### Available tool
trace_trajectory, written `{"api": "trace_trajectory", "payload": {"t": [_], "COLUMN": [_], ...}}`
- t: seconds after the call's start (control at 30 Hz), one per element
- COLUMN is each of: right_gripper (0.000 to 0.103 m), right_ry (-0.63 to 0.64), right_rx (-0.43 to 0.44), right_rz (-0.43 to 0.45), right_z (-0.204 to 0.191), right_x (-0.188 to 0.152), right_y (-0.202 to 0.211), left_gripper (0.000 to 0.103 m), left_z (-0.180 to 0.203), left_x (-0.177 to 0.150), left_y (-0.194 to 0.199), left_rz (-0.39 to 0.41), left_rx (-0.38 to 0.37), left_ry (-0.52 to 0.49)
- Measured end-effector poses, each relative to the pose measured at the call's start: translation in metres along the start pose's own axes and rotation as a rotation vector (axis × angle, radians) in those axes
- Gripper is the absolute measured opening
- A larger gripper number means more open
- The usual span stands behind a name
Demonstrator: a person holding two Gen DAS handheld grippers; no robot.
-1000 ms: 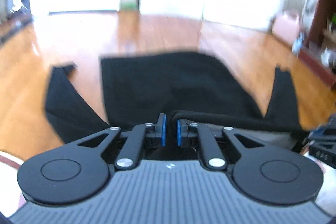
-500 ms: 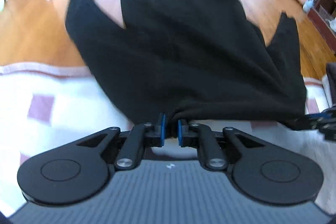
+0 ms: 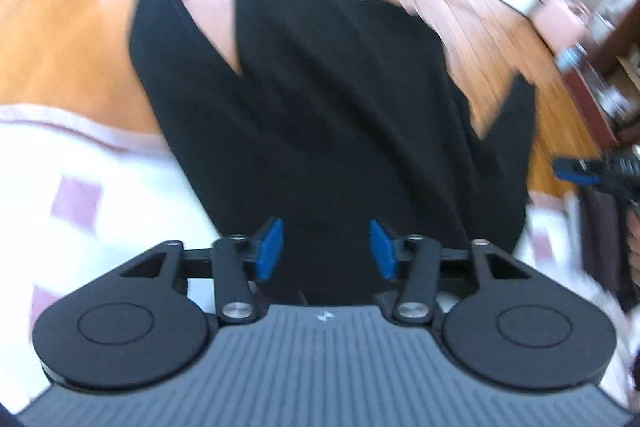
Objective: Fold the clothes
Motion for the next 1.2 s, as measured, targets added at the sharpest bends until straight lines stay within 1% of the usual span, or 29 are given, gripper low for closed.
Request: {"api": "trace_trajectory", "payload": {"t": [0.03,0.1,0.13,0.17,0.23,0.27,0.3,0.4,0.43,0.5,0.57,0.6,0.67,0.7,0.73,0.77,0.83,0.87,0.93,0.97,1.0,1.03,1.07,1.1,1.13,1.17,1.2], "right_gripper": [0.035,0.034,0.033,0.033,0.034,0.035,0.035,0.037,0.037,0.038,0.039,0.039,0.039,0.039,0.039,0.039,0.039,0.039,0.04,0.04,0.04,0.027,0.015,0.011,0.009,0.008,0.008], "right_ry": [0.085,0.219,0.218,0.153,-0.054,-0.155,-0.219,-0.325,-0.301,-0.185,-0.066,-0.021,0.075,0.122,0.17,0.208,0.212,0.213,0.202,0.189,0.186,0.206,0.279,0.331,0.383,0.368,0.345], "right_rx": [-0.045,-0.152,-0.167,-0.145,-0.116,-0.122,-0.123,-0.161,-0.153,-0.095,-0.039,-0.009,0.021,0.036,0.027,0.009,-0.022,-0.038,-0.069,-0.065,-0.048,-0.027,-0.047,-0.084,-0.122,-0.133,-0.148], "right_rz": [0.001,-0.004,0.005,0.014,0.065,0.123,0.185,0.211,0.213,0.268,0.268,0.247,0.199,0.175,0.138,0.093,0.047,0.024,-0.008,-0.011,-0.016,-0.031,-0.045,-0.044,-0.042,-0.028,-0.005], "right_z": [-0.009,-0.018,-0.017,-0.011,0.017,0.032,0.042,0.063,0.062,0.054,0.049,0.05,0.05,0.05,0.047,0.047,0.055,0.06,0.069,0.069,0.07,0.067,0.061,0.056,0.051,0.051,0.054], "right_x": [0.01,0.034,0.043,0.053,0.064,0.061,0.053,0.028,0.033,0.051,0.062,0.065,0.058,0.055,0.053,0.05,0.043,0.04,0.035,0.032,0.031,0.03,0.028,0.026,0.024,0.027,0.028], "right_y": [-0.009,-0.033,-0.046,-0.062,-0.084,-0.09,-0.096,-0.109,-0.108,-0.097,-0.089,-0.087,-0.086,-0.086,-0.088,-0.093,-0.102,-0.106,-0.116,-0.119,-0.124,-0.13,-0.137,-0.139,-0.141,-0.14,-0.136], "left_gripper": [0.049,0.049,0.049,0.049,0.049,0.049,0.049,0.049,0.049,0.05,0.052,0.052,0.051,0.049,0.049,0.048,0.044,0.044,0.043,0.042,0.036,0.03,0.025,0.014,0.011,0.01,0.01], "left_z": [0.001,0.006,0.009,0.011,0.006,0.004,0.001,-0.006,-0.009,-0.014,-0.018,-0.013,-0.003,0.002,0.006,0.008,0.005,0.002,-0.005,-0.006,-0.007,-0.006,-0.007,-0.011,-0.022,-0.033,-0.047], "left_x": [0.016,0.042,0.054,0.064,0.065,0.066,0.066,0.067,0.068,0.069,0.07,0.067,0.063,0.06,0.058,0.055,0.051,0.051,0.056,0.057,0.056,0.056,0.055,0.055,0.056,0.056,0.057], "left_y": [-0.01,-0.033,-0.046,-0.059,-0.07,-0.075,-0.08,-0.097,-0.102,-0.113,-0.123,-0.123,-0.124,-0.129,-0.133,-0.135,-0.15,-0.153,-0.151,-0.152,-0.151,-0.151,-0.15,-0.152,-0.149,-0.146,-0.143], "left_rz": [0.023,0.078,0.11,0.138,0.123,0.115,0.107,0.084,0.076,0.06,0.045,0.036,0.02,0.015,0.01,0.005,-0.015,-0.02,-0.011,-0.012,-0.012,-0.009,-0.012,-0.022,-0.029,-0.036,-0.038], "left_rx": [0.006,0.022,0.033,0.042,0.018,0.006,-0.006,-0.041,-0.053,-0.077,-0.099,-0.09,-0.071,-0.044,-0.017,0.006,0.04,0.051,0.049,0.046,0.053,0.067,0.071,0.07,0.065,0.062,0.079], "left_ry": [-0.008,-0.036,-0.054,-0.072,-0.074,-0.075,-0.076,-0.079,-0.08,-0.082,-0.087,-0.12,-0.188,-0.231,-0.265,-0.276,-0.242,-0.216,-0.159,-0.15,-0.156,-0.171,-0.173,-0.142,-0.079,-0.015,0.048]}}
Point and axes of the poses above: each gripper's, at about its wrist camera, not at the fingertips, and y roughly against the way its jaws point, z to its right, x to its top, the point moved 5 cm from there along -y, roughly the way its jaws point, and after that the axes turned 10 degrees about x, right-handed, at the moved point
